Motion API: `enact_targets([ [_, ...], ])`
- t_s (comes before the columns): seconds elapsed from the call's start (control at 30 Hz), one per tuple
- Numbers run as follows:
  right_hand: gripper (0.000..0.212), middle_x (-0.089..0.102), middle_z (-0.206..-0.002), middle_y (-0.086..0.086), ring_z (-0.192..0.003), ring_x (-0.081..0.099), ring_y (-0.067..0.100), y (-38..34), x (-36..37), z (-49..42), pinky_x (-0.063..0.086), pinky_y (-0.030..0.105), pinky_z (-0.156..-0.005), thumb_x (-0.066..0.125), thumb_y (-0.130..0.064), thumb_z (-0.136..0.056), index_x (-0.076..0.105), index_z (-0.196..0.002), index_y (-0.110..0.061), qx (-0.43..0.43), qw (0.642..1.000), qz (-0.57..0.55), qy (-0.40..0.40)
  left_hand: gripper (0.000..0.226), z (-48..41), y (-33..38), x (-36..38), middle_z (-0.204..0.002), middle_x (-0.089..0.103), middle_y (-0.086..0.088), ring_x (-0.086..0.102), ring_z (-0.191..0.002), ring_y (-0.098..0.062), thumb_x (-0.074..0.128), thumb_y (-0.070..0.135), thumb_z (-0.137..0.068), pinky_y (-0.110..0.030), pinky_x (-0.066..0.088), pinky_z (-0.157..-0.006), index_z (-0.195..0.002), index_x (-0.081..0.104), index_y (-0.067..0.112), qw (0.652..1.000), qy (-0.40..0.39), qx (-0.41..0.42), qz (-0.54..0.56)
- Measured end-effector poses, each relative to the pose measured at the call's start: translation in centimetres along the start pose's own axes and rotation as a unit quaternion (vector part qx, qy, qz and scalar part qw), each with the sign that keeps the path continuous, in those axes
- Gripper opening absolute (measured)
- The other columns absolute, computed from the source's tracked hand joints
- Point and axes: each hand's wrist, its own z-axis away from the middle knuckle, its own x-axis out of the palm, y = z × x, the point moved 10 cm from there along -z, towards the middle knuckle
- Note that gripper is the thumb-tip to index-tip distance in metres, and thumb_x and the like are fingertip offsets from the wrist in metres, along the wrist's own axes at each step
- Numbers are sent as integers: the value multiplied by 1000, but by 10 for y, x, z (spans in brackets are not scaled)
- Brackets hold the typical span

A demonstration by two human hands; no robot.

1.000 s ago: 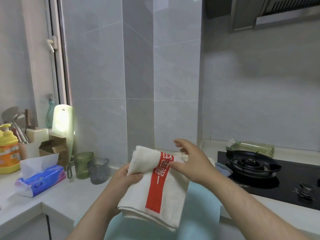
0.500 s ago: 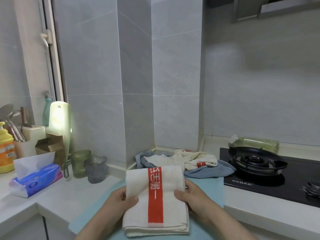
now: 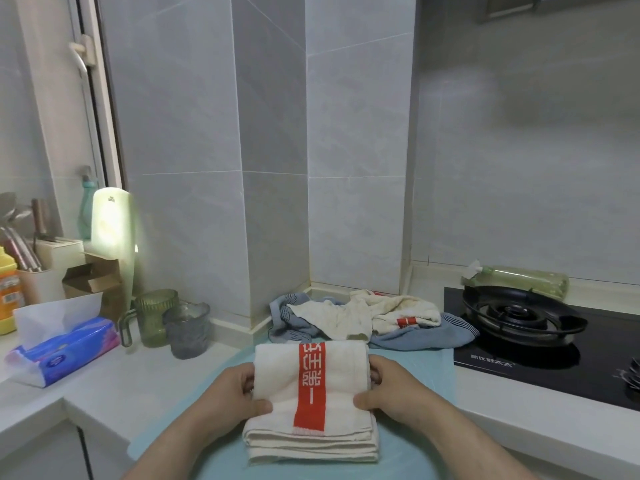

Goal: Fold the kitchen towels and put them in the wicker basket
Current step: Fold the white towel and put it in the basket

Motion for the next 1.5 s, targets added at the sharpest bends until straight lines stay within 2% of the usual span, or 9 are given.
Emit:
enact_targets([
  [0.17,54,75,-105,-5,-99,70,10,-1,0,1,57,31,-88,66,12,-72,66,-117,-19,-42,999,-3,25,56,-1,-2,2,-106,74,-15,71,-100,-31,64,-23,-75,-38,58,-79,-118,61,13,994,-11,5,109],
  [0.3,48,76,-101,-6,-95,70,7,-7,-3,9,58,29,-85,72,12,-73,71,-109,-20,-76,996,12,51,34,2,4,-1,-91,77,-5,73,-87,-17,76,-15,-70,-25,56,-75,-90,77,13,998,16,43,30],
  [0.47,26,75,-96,1,-95,70,18,-7,-3,17,57,39,-87,77,0,-76,74,-94,-19,-97,992,52,54,14,7,-1,-11,-63,63,0,52,-64,-8,74,-4,-70,-27,44,-63,-65,62,2,994,36,74,-71],
  [0.73,40,73,-93,-7,-87,68,7,-5,-5,25,55,36,-88,64,12,-78,76,-77,-26,-107,984,120,75,21,25,8,-8,-90,76,4,70,-88,-11,70,1,-81,-27,56,-80,-88,78,19,983,8,114,-146],
  [0.93,50,50,-119,-33,-113,47,-14,-33,5,45,38,8,-96,68,-16,-76,54,-108,-51,-158,948,275,32,29,35,15,-9,-99,70,27,64,-95,6,69,9,-83,-19,51,-84,-100,77,31,960,16,140,-242],
  [1.03,45,56,-113,-34,-109,50,-13,-45,6,54,40,9,-91,69,-20,-77,58,-106,-52,-187,934,300,46,27,37,21,-6,-100,69,25,62,-96,3,64,8,-84,-24,52,-88,-99,74,29,954,18,141,-265],
  [1.17,42,62,-107,-26,-105,55,-8,-46,13,62,44,13,-91,66,-15,-77,61,-97,-52,-206,923,322,40,65,48,26,-13,-124,34,48,46,-113,11,61,17,-80,-15,46,-93,-127,43,58,949,69,142,-274],
  [1.3,48,59,-116,-30,-112,50,-15,-41,12,68,36,4,-95,63,-15,-79,62,-110,-51,-192,930,313,33,46,58,36,-2,-116,55,39,52,-108,13,55,44,-68,-11,49,-78,-112,56,57,935,51,188,-295],
  [1.5,39,50,-120,-45,-111,43,-27,-38,13,78,30,2,-98,69,-37,-80,54,-95,-69,-159,940,302,13,65,58,35,9,-116,40,43,45,-113,14,42,65,-63,-5,35,-96,-121,65,45,911,34,196,-362],
])
